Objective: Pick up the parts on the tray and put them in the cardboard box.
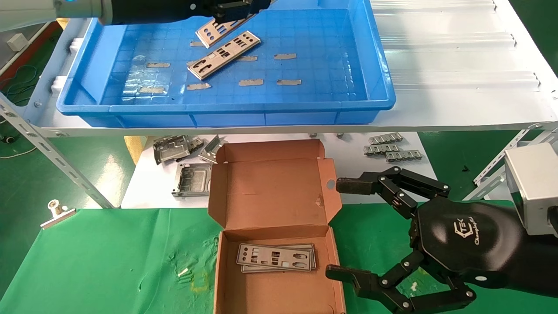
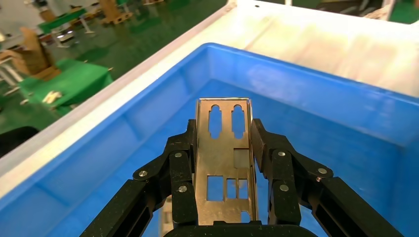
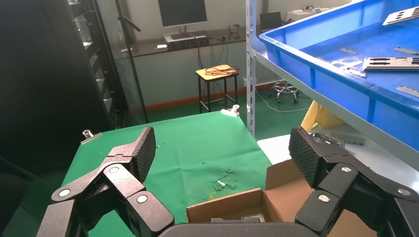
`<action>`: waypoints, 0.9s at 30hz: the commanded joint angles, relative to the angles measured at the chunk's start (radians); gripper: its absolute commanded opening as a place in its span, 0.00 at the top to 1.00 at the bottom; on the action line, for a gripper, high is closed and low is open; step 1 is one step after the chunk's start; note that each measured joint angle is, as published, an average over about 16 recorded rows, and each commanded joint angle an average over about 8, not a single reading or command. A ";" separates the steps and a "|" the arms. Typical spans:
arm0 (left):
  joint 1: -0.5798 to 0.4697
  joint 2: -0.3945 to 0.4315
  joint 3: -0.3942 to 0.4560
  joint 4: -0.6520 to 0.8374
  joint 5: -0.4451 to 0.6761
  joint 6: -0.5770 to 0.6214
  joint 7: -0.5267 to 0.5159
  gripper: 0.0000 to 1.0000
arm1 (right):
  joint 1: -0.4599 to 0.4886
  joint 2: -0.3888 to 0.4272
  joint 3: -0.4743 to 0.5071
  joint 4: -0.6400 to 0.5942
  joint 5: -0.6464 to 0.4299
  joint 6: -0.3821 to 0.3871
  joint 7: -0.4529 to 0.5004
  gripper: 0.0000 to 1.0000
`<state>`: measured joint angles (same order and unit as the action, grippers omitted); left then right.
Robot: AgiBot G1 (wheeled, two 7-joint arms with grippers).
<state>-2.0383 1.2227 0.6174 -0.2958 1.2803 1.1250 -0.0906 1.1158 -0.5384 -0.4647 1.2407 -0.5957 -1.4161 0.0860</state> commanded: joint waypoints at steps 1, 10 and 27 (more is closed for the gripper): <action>0.004 -0.015 -0.003 -0.024 -0.008 0.031 -0.005 1.00 | 0.000 0.000 0.000 0.000 0.000 0.000 0.000 0.00; 0.135 -0.184 -0.037 -0.375 -0.095 0.182 -0.118 1.00 | 0.000 0.000 0.000 0.000 0.000 0.000 0.000 0.00; 0.593 -0.415 -0.061 -1.062 -0.121 0.019 -0.204 1.00 | 0.000 0.000 0.000 0.000 0.000 0.000 0.000 0.00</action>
<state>-1.4447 0.8209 0.5634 -1.3370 1.1651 1.1426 -0.2915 1.1158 -0.5384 -0.4647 1.2407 -0.5957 -1.4161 0.0860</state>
